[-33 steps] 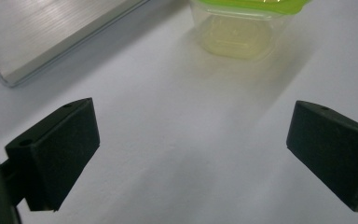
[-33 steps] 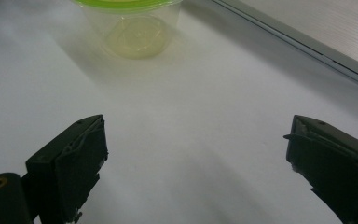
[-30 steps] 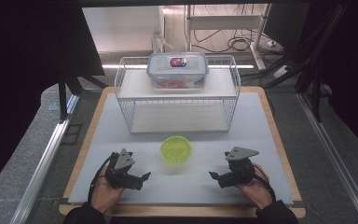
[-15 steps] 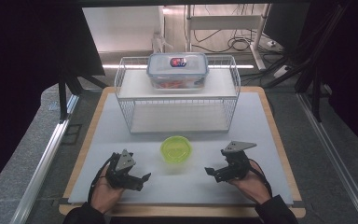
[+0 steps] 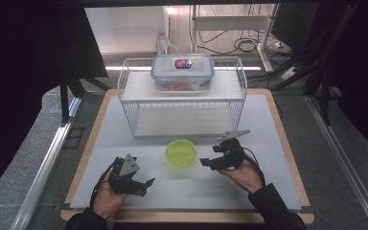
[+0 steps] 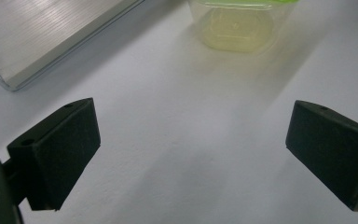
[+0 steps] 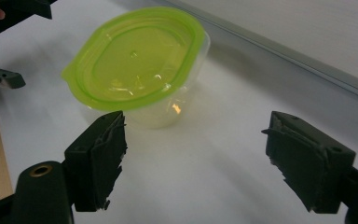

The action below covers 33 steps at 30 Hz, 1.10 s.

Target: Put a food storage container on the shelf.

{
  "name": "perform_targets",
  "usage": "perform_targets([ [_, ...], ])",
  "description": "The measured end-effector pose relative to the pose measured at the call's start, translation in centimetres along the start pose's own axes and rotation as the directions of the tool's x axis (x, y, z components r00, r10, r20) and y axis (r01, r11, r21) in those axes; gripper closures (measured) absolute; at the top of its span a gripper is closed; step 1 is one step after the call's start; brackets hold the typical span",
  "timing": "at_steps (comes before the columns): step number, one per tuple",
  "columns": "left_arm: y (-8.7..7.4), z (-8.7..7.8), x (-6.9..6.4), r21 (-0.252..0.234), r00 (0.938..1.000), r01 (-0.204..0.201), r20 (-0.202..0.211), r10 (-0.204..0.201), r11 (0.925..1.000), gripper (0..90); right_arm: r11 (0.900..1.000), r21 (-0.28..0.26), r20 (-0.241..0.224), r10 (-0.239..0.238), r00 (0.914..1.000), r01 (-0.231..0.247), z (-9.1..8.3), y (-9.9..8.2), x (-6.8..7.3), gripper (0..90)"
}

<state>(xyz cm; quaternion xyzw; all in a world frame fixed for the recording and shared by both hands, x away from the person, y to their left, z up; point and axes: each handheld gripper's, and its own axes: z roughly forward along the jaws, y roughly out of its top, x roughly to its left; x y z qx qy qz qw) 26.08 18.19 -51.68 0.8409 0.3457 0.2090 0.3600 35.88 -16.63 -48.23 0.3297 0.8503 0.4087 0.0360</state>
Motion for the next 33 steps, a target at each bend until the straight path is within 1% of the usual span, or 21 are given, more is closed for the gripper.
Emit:
perform_targets([
  [2,0.0,0.0,0.0,0.0,1.0,-0.002,-0.001,0.002,1.0,3.2,1.0,0.001,-0.003,0.004,1.0,-0.004,0.4,0.3,-0.1,22.5],
  [4,0.0,0.1,-0.1,0.004,1.0,-0.006,-0.001,0.006,1.0,3.4,0.9995,-0.007,-0.025,0.03,0.9992,-0.03,1.0,1.3,-0.4,28.9],
  [5,0.0,0.1,-0.1,0.005,0.9999,-0.01,-0.003,0.01,0.9999,3.5,0.999,-0.009,-0.037,0.043,0.9984,-0.043,1.3,1.6,-0.5,30.9],
  [6,0.0,0.1,-0.1,0.005,0.9999,-0.01,-0.003,0.01,0.9999,3.6,0.999,-0.009,-0.037,0.043,0.9984,-0.043,1.3,1.6,-0.5,30.9],
  [8,0.0,0.1,-0.2,0.007,0.9999,-0.015,-0.005,0.015,0.9999,3.7,0.9976,-0.008,-0.071,0.068,0.9951,-0.069,2.1,2.5,-0.8,38.3],
  [9,0.0,0.1,-0.2,0.007,0.9999,-0.015,-0.005,0.015,0.9999,3.8,0.9976,-0.008,-0.071,0.068,0.9951,-0.069,2.1,2.5,-0.8,38.3],
  [11,0.0,0.1,-0.2,0.008,0.9998,-0.017,-0.006,0.017,0.9998,3.9,0.9977,0.002,-0.086,0.068,0.9939,-0.068,2.7,3.1,-0.9,43.3],
  [12,0.0,0.1,-0.2,0.009,0.9998,-0.019,-0.006,0.019,0.9998,4.1,0.998,0.014,-0.088,0.063,0.9941,-0.062,3.3,3.5,-0.8,47.9],
  [14,0.0,0.1,-0.2,0.01,0.9998,-0.021,-0.007,0.021,0.9997,4.3,0.9983,0.023,-0.09,0.055,0.9944,-0.053,4.1,3.9,-1.0,51.2],
  [16,0.0,0.1,-0.3,0.011,0.9997,-0.025,-0.007,0.025,0.9996,4.5,0.9981,0.024,-0.094,0.059,0.9938,-0.057,4.4,4.0,-1.0,52.8],
  [18,0.0,0.1,-0.3,0.018,0.9994,-0.034,-0.008,0.034,0.9993,4.6,0.9971,0.028,-0.111,0.074,0.9911,-0.071,4.9,4.1,-1.5,56.9],
  [21,0.0,0.2,-0.4,0.018,0.9994,-0.034,-0.007,0.034,0.9993,4.8,0.9935,0.028,-0.148,0.113,0.9826,-0.11,5.1,4.1,-2.0,60.9],
  [22,0.0,0.2,-0.4,0.018,0.9994,-0.034,-0.008,0.034,0.9992,4.8,0.9935,0.028,-0.148,0.113,0.9826,-0.11,5.1,4.1,-2.0,60.9],
  [23,0.0,0.3,-0.4,0.02,0.9993,-0.037,-0.007,0.038,0.9991,4.8,0.9911,0.032,-0.168,0.133,0.9769,-0.129,5.2,4.0,-2.3,62.3],
  [24,0.0,0.3,-0.4,0.021,0.9992,-0.039,-0.007,0.04,0.999,4.9,0.9904,0.032,-0.174,0.138,0.975,-0.135,5.2,4.0,-2.4,63.2],
  [26,0.0,0.3,-0.5,0.022,0.9991,-0.041,-0.008,0.041,0.9989,4.9,0.989,0.037,-0.174,0.147,0.9737,-0.143,5.1,4.0,-2.6,67.4],
  [27,0.0,0.3,-0.5,0.022,0.9991,-0.041,-0.008,0.041,0.9989,5.0,0.9893,0.044,-0.165,0.144,0.9758,-0.139,5.1,3.9,-2.7,67.6],
  [28,0.0,0.3,-0.5,0.022,0.999,-0.043,-0.008,0.043,0.9988,5.0,0.9887,0.047,-0.162,0.148,0.9757,-0.142,5.1,3.8,-2.7,67.6],
  [30,0.0,0.3,-0.5,0.025,0.999,-0.045,-0.007,0.045,0.9987,5.1,0.9856,0.05,-0.182,0.168,0.9688,-0.162,5.1,3.7,-2.9,67.7],
  [32,0.0,0.4,-0.5,0.033,0.9984,-0.055,-0.009,0.055,0.998,5.1,0.9843,0.054,-0.192,0.175,0.9656,-0.168,5.2,3.8,-3.0,70.2],
  [33,0.0,0.4,-0.5,0.033,0.9984,-0.055,-0.009,0.055,0.998,5.1,0.9843,0.054,-0.192,0.175,0.9656,-0.168,5.2,3.8,-3.0,70.2],
])
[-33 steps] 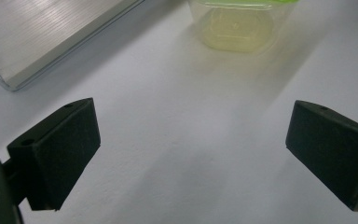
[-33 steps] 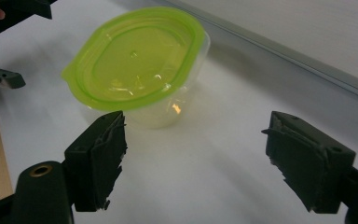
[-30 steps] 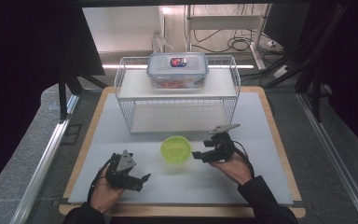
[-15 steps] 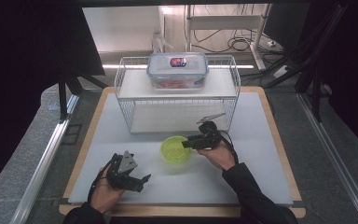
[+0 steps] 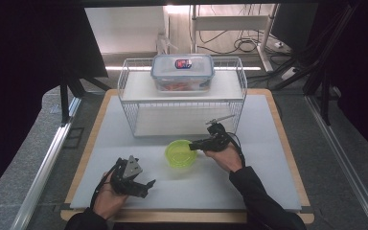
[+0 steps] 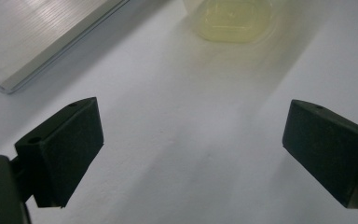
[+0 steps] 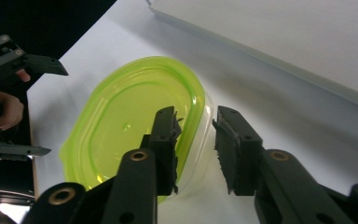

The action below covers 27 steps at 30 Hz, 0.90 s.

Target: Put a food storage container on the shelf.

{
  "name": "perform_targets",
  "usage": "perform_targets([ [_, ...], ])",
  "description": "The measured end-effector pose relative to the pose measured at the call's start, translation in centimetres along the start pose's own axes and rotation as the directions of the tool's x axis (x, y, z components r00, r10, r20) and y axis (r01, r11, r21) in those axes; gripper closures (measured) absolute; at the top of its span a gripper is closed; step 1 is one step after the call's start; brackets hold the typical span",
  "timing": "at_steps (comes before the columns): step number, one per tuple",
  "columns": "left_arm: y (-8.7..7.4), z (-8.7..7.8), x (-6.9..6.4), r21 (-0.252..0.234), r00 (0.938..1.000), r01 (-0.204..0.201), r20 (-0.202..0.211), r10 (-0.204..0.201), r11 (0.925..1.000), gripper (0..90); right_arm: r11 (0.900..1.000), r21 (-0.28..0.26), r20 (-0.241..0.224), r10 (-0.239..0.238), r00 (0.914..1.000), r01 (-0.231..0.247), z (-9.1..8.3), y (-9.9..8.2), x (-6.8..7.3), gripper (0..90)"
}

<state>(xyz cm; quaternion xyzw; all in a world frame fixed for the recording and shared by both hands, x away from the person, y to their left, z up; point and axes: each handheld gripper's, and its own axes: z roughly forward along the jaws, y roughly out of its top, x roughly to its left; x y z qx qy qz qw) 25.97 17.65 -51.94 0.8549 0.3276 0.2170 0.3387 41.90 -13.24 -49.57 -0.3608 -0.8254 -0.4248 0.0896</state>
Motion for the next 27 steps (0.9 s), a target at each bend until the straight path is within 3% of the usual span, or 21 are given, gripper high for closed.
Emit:
perform_targets([
  [2,0.0,0.0,0.0,0.0,1.0,-0.001,0.001,0.001,1.0,5.1,0.9999,0.011,-0.034,0.01,0.9994,-0.01,0.1,0.0,0.0,77.4],
  [10,0.0,0.1,-0.1,0.002,1.0,-0.001,0.0,0.001,1.0,5.3,0.9995,0.025,-0.089,0.023,0.9958,-0.021,0.0,0.1,0.3,79.9],
  [16,0.0,0.1,-0.1,0.002,1.0,-0.005,-0.002,0.005,1.0,5.4,0.9968,0.01,-0.197,0.08,0.977,-0.08,-0.6,0.1,0.8,82.5],
  [19,0.0,0.1,-0.1,0.001,1.0,-0.002,-0.002,0.002,1.0,5.4,0.9976,0.009,-0.198,0.069,0.9777,-0.068,-0.8,0.2,1.2,83.1],
  [21,0.0,0.0,-0.1,0.001,1.0,-0.001,-0.002,0.001,1.0,5.4,0.9971,0.003,-0.216,0.075,0.9734,-0.076,-1.0,0.3,1.4,83.7],
  [27,0.0,0.0,-0.1,-0.001,1.0,-0.001,-0.002,0.001,1.0,5.4,0.9982,-0.001,-0.196,0.059,0.9788,-0.06,-1.3,0.5,1.6,83.7],
])
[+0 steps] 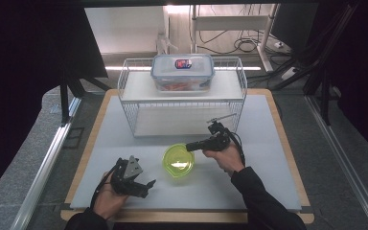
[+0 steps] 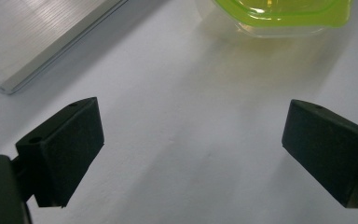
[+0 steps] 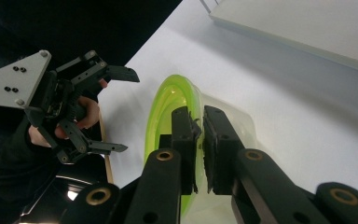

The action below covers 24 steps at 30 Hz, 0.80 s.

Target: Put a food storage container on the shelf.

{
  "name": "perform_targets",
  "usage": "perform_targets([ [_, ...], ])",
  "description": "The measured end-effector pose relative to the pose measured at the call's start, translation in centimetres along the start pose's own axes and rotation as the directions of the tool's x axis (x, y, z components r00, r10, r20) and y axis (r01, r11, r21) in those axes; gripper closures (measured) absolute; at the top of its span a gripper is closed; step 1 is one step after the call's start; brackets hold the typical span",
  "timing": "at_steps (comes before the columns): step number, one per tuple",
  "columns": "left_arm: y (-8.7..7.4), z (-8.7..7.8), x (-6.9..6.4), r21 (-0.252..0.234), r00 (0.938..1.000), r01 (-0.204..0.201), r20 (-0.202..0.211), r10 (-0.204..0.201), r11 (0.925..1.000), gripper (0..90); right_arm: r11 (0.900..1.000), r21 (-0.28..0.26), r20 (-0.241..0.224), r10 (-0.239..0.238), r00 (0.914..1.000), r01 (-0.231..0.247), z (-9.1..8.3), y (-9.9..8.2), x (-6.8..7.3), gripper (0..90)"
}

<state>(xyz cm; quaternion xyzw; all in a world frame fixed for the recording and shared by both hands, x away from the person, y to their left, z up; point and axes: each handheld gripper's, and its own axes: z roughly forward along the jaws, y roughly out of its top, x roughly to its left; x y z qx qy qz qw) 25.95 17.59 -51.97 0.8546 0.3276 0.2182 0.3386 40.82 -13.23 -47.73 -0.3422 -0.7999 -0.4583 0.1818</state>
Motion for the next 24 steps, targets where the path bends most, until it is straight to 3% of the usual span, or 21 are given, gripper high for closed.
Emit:
perform_targets([
  [13,0.0,-0.2,0.3,-0.022,0.9998,0.02,-0.004,-0.02,0.9996,4.6,0.9958,-0.082,-0.032,0.037,0.9988,-0.04,-2.2,0.1,0.1,83.7],
  [17,0.0,-0.5,0.5,-0.049,0.9985,0.054,-0.002,-0.054,0.9973,3.7,0.9918,-0.123,-0.042,0.03,0.9987,-0.035,-3.6,0.4,1.1,83.7],
  [24,0.1,-0.5,0.5,-0.046,0.9989,0.045,-0.006,-0.046,0.9979,3.2,0.9857,-0.163,-0.061,0.033,0.9976,-0.042,-5.5,1.6,2.9,83.6],
])
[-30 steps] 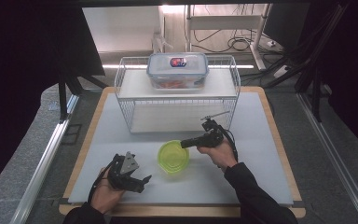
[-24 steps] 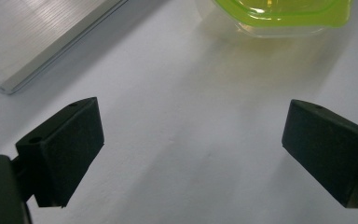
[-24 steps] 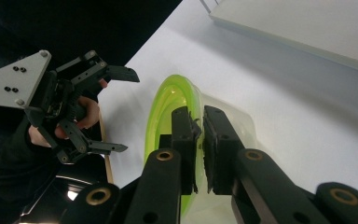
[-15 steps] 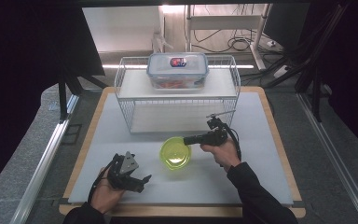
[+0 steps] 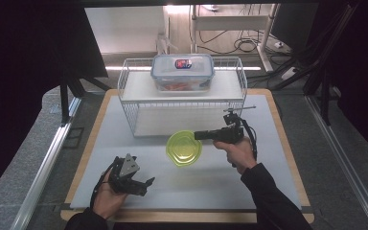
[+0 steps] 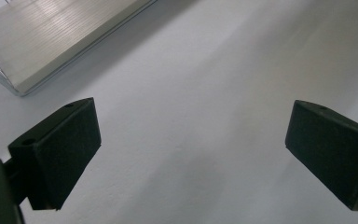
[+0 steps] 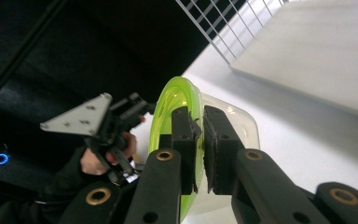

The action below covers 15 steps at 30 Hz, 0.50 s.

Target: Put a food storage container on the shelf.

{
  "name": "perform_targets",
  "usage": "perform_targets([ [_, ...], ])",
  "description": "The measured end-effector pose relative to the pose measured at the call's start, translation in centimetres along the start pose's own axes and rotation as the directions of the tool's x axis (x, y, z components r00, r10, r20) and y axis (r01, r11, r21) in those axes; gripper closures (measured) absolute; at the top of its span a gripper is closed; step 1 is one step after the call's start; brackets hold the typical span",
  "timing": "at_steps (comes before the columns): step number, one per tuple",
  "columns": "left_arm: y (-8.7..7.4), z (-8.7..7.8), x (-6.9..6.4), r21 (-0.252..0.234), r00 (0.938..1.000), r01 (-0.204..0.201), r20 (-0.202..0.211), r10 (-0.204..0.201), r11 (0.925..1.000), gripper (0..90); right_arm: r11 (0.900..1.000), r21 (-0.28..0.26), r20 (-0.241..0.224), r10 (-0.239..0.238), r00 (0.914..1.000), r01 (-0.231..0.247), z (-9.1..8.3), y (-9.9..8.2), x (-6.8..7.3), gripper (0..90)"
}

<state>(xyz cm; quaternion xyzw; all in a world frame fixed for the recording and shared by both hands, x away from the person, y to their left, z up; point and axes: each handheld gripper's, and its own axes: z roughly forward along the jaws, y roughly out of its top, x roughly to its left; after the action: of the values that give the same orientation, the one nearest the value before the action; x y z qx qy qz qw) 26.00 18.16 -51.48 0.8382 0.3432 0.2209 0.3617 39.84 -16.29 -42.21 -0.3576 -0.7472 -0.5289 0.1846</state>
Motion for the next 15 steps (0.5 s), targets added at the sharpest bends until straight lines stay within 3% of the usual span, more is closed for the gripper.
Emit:
perform_targets([
  [9,0.0,-0.1,0.1,0.0,1.0,-0.004,-0.002,0.004,1.0,3.1,0.9991,-0.043,0.011,0.003,0.9999,-0.003,-1.7,2.5,2.0,83.6],
  [15,0.0,-0.1,0.1,-0.002,1.0,-0.008,-0.002,0.008,1.0,3.1,0.9967,-0.081,0.006,0.01,0.9999,-0.009,-3.0,5.1,3.6,83.6],
])
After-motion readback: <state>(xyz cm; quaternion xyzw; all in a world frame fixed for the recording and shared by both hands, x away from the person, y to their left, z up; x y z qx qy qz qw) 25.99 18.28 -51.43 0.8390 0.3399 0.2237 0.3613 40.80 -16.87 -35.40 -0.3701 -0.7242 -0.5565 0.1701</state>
